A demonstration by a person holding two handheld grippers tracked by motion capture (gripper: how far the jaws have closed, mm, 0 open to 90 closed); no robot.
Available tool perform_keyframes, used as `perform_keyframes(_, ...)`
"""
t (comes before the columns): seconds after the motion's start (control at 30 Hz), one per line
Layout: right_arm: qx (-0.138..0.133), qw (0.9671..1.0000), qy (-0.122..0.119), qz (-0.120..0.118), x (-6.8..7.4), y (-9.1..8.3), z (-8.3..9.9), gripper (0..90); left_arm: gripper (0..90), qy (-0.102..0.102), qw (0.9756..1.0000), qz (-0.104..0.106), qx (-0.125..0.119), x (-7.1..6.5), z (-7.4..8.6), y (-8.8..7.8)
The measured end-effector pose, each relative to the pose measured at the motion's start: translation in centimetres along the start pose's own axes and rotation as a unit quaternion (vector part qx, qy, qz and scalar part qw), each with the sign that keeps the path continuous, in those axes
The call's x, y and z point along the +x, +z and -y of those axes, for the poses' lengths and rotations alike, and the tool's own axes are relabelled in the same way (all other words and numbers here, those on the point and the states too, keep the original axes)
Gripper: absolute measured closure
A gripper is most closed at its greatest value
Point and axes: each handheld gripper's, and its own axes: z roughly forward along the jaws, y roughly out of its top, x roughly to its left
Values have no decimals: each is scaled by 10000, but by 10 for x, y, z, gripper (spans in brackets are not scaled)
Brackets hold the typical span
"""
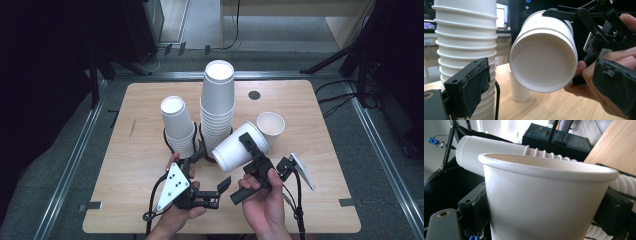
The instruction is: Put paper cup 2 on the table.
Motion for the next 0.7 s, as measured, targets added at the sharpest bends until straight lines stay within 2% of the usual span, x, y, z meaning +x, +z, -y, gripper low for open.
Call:
perform_keyframes(0.1,-76,9997,-239,77,-2,-2,-6,134,18,-27,10000,25,61,1,1,0)
perform_keyframes(0.13,-76,9997,-239,77,-2,-2,-6,134,11,-27,10000,25,61,1,1,0)
perform_keyframes(0.2,-148,9989,-432,108,-3,-3,-10,134,0,-43,9999,23,94,1,1,0)
perform_keyframes(0.27,-162,9986,-491,118,-3,-4,-11,134,0,-33,9999,31,135,2,2,-1)
perform_keyframes(0.3,-215,9977,-630,127,-3,-6,-14,134,0,-48,9998,50,172,2,3,-1)
perform_keyframes(0.33,-215,9977,-630,127,-3,-6,-14,134,0,-48,9998,50,172,2,3,-1)
perform_keyframes(0.4,-275,9965,-787,107,-2,-8,-17,134,0,-76,9997,56,220,2,4,-2)
perform_keyframes(0.43,-336,9944,-996,92,-1,-9,-20,134,0,-87,9996,59,245,3,4,-3)
perform_keyframes(0.47,-336,9944,-996,92,-1,-9,-20,134,0,-72,9996,47,278,3,5,-3)
perform_keyframes(0.5,-355,9918,-1224,120,-1,-11,-23,134,0,-93,9994,25,321,3,7,-4)
perform_keyframes(0.6,-407,9854,-1645,164,-3,-14,-25,134,0,-117,9993,-11,343,4,8,-5)
perform_keyframes(0.63,-407,9854,-1645,164,-3,-14,-25,134,0,-112,9992,-25,370,5,9,-6)
perform_keyframes(0.67,-430,9828,-1787,173,-4,-15,-27,134,0,-108,9992,-48,375,5,9,-6)
perform_keyframes(0.7,-458,9786,-1998,186,-6,-17,-28,133,0,-135,9990,-66,423,6,11,-8)
